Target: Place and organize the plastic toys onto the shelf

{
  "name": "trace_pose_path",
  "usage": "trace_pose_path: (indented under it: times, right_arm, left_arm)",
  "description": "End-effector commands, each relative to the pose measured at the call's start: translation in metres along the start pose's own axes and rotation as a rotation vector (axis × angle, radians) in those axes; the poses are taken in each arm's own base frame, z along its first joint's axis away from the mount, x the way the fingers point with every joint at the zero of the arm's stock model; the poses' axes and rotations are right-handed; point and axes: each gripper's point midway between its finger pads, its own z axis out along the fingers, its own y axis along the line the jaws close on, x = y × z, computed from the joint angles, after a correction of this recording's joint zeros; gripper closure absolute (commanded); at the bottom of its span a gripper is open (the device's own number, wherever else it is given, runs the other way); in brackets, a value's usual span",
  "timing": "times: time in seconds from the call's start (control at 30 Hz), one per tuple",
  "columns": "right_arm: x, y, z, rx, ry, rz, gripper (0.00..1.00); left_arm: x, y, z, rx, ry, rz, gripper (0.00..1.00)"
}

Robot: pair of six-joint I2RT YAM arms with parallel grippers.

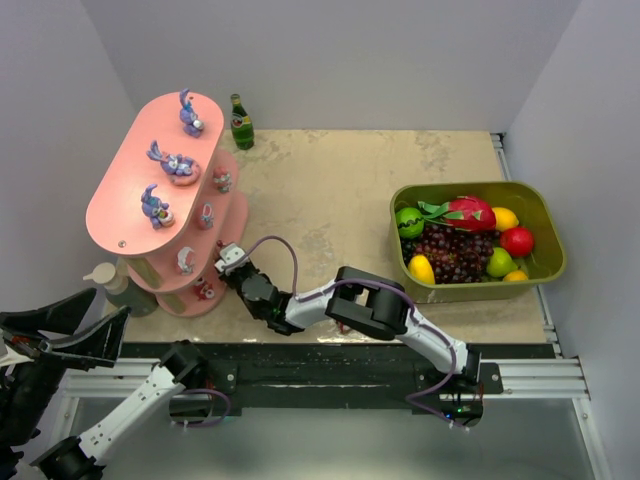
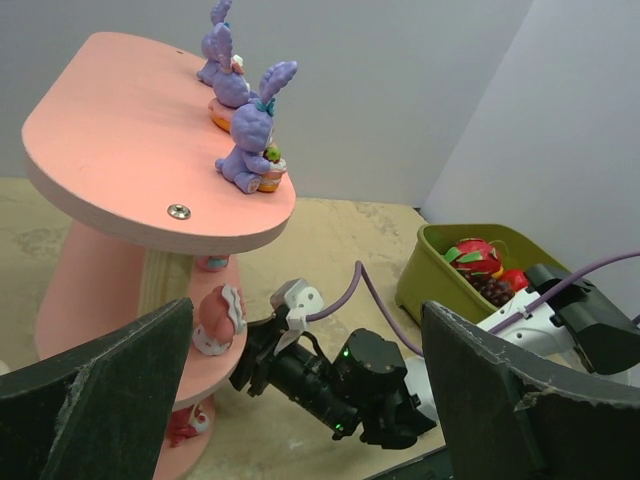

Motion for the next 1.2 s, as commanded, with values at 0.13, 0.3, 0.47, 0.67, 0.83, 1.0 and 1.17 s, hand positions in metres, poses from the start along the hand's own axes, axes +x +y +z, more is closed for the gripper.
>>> trace_pose_path:
  times: [0.13, 0.3, 0.47, 0.67, 0.83, 1.0, 1.17]
  right_arm:
    - [-0.010, 0.000, 0.016, -0.002, -0.073, 0.057, 0.68]
    - [-0.011, 0.001, 0.017, -0.014, -0.083, 0.070, 0.68]
    - [-0.024, -0.005, 0.013, -0.005, -0.100, 0.094, 0.65]
    - [-0.047, -0.019, 0.002, 0.018, -0.129, 0.126, 0.40]
    - [-0.074, -0.026, -0.008, 0.011, -0.164, 0.165, 0.34]
    - [-0.087, -0.047, -0.032, 0.097, -0.112, 0.168, 0.32]
    - [-0.087, -0.087, -0.081, 0.235, 0.155, 0.229, 0.30]
  left_arm:
    - [-0.006, 0.000, 0.002, -0.006, -0.016, 0.011, 0.00]
    - [-0.006, 0.000, 0.001, -0.006, -0.016, 0.011, 0.01]
    - [-0.006, 0.000, 0.001, -0.006, -0.016, 0.011, 0.00]
    - [-0.007, -0.002, 0.000, 0.002, -0.018, 0.006, 0.00]
    - [-0.009, -0.004, -0.001, 0.016, -0.020, -0.005, 0.00]
    - [-0.014, -0.007, -0.005, 0.032, -0.032, -0.019, 0.00]
    - [-0.014, -0.008, -0.008, 0.040, -0.030, -0.024, 0.00]
